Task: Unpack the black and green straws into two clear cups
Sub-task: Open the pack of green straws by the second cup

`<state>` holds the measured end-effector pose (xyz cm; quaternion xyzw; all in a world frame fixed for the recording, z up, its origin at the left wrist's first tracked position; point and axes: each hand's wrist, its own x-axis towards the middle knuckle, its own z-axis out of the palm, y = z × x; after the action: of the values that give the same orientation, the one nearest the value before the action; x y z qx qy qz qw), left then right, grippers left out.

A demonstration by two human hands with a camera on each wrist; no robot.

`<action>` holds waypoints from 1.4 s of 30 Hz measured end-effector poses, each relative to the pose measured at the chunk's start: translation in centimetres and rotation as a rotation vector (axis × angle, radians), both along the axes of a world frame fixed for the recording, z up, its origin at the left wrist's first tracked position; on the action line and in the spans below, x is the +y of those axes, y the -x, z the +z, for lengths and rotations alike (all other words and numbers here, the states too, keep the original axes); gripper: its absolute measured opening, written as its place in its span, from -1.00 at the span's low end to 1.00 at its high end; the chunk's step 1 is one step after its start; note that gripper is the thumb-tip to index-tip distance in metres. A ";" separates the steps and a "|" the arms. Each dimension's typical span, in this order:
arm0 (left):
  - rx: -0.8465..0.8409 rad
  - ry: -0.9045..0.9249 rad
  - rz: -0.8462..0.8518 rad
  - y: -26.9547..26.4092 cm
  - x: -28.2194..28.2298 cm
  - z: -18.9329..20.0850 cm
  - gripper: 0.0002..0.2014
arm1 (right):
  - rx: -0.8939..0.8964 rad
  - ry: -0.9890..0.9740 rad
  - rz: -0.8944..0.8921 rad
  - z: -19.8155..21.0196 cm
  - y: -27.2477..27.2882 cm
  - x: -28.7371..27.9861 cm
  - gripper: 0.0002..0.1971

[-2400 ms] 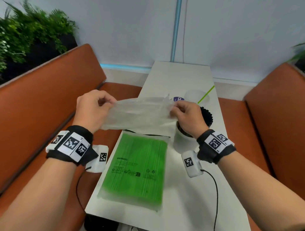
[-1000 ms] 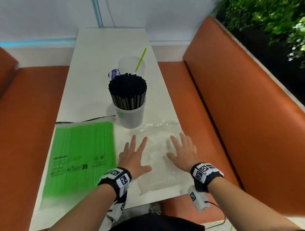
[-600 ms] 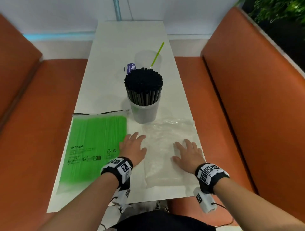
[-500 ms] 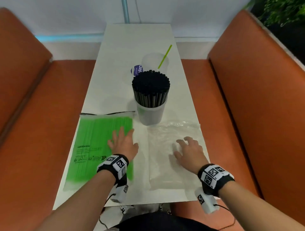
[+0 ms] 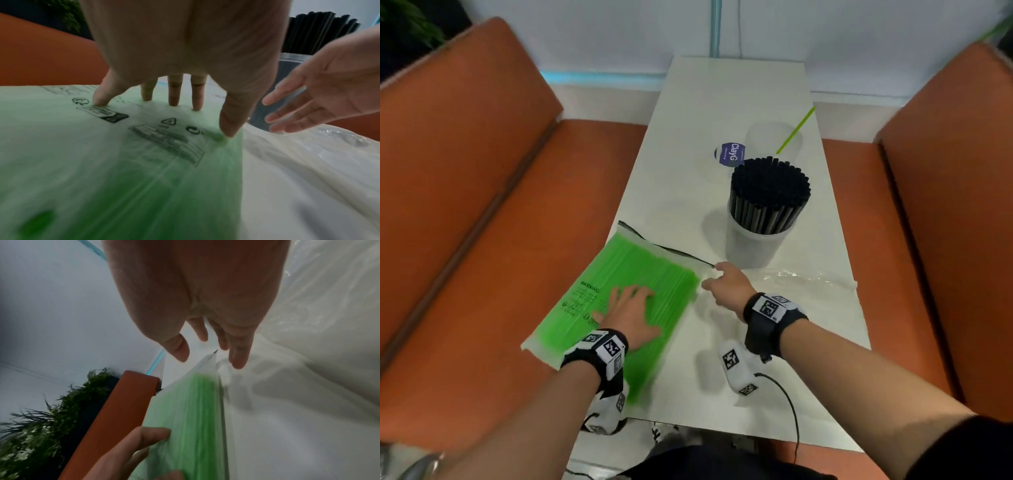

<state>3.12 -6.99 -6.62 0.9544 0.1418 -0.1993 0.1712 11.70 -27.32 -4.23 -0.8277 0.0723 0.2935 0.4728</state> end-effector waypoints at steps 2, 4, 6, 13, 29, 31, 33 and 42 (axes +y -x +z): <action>-0.050 0.005 0.031 1.1 1.4 0.1 -0.46 | -0.009 0.049 -0.064 -0.9 -0.2 0.8 -0.32; -0.045 0.010 0.050 1.9 2.4 0.3 -0.58 | 0.052 -0.006 -0.150 -1.7 -0.2 1.7 -0.30; -0.034 0.043 0.062 2.3 3.0 0.6 -0.63 | 0.177 -0.123 -0.238 -2.2 -0.2 2.6 -0.39; -0.042 0.077 0.042 1.6 4.2 2.7 -0.77 | 0.075 -0.168 -0.277 -2.0 -0.4 5.0 -0.80; -0.885 0.670 0.456 -7.2 12.0 16.8 -0.40 | -0.811 -0.463 0.160 16.9 -3.6 6.1 -0.78; -0.901 0.705 0.419 -6.8 12.3 16.9 -0.42 | -0.782 -0.475 0.128 16.4 -3.4 5.9 -0.74; -0.898 0.704 0.393 -6.6 12.2 16.4 -0.43 | -0.766 -0.477 0.119 16.0 -3.4 5.5 -0.70; -0.872 0.732 0.323 -6.5 11.0 16.0 -0.44 | -0.791 -0.504 0.168 17.4 -4.3 4.4 -0.67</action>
<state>9.62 4.02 9.42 0.7935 0.1241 0.2038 0.5599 16.00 -22.90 13.13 -0.7383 -0.2541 0.0015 0.6248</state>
